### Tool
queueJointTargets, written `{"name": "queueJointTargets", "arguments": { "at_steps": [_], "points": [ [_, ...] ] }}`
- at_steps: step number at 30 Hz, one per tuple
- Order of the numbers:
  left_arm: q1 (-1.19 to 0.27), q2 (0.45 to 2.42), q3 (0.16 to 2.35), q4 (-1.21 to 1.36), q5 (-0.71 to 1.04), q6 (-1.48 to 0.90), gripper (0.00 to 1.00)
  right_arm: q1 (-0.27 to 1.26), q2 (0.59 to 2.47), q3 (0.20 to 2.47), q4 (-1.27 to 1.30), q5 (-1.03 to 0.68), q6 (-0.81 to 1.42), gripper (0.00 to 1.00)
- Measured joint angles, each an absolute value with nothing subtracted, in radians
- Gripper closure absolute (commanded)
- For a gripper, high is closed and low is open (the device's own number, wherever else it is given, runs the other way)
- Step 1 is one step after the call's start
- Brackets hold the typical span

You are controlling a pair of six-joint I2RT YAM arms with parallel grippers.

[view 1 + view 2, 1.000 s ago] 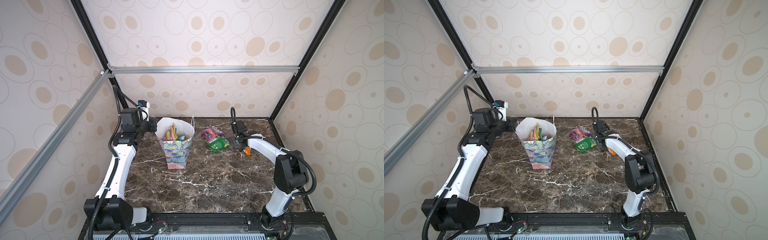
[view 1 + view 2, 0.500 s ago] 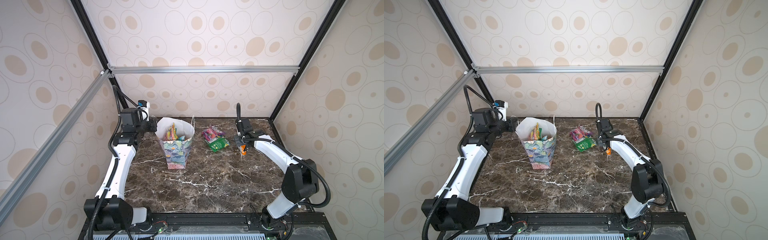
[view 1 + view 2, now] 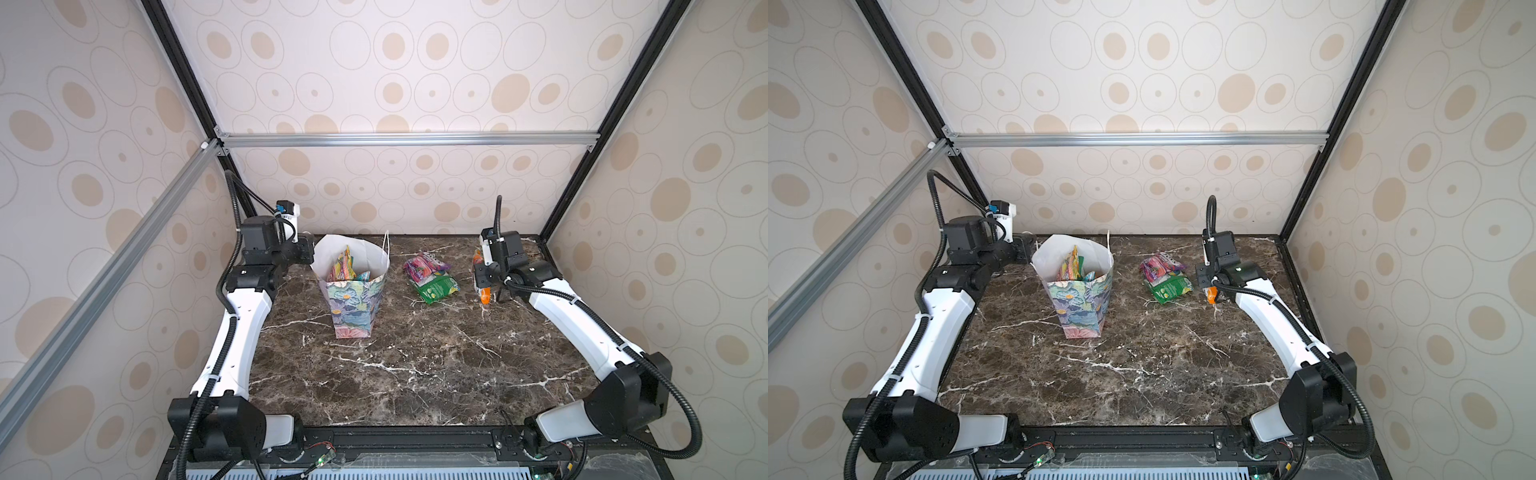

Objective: Place the snacks into the paper bag
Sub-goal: 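Lift the orange FOX'S packet off the table with the right gripper, then carry the orange FOX'S packet over the bag held by the left gripper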

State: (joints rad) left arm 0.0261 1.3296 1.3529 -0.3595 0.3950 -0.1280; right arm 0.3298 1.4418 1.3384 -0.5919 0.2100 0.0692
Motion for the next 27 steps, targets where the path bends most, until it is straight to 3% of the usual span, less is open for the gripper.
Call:
{"name": "queueJointTargets", "arguments": {
  "at_steps": [14,27],
  "points": [
    [0.026,1.324,1.352,-0.356,0.400,-0.128,1.00,0.330,1.296,1.375,-0.598,0.012,0.129,1.00],
    [0.026,1.324,1.351,-0.354,0.406,-0.128,1.00,0.441,1.330,1.695,-0.642,-0.057,0.125,1.00]
  ]
}}
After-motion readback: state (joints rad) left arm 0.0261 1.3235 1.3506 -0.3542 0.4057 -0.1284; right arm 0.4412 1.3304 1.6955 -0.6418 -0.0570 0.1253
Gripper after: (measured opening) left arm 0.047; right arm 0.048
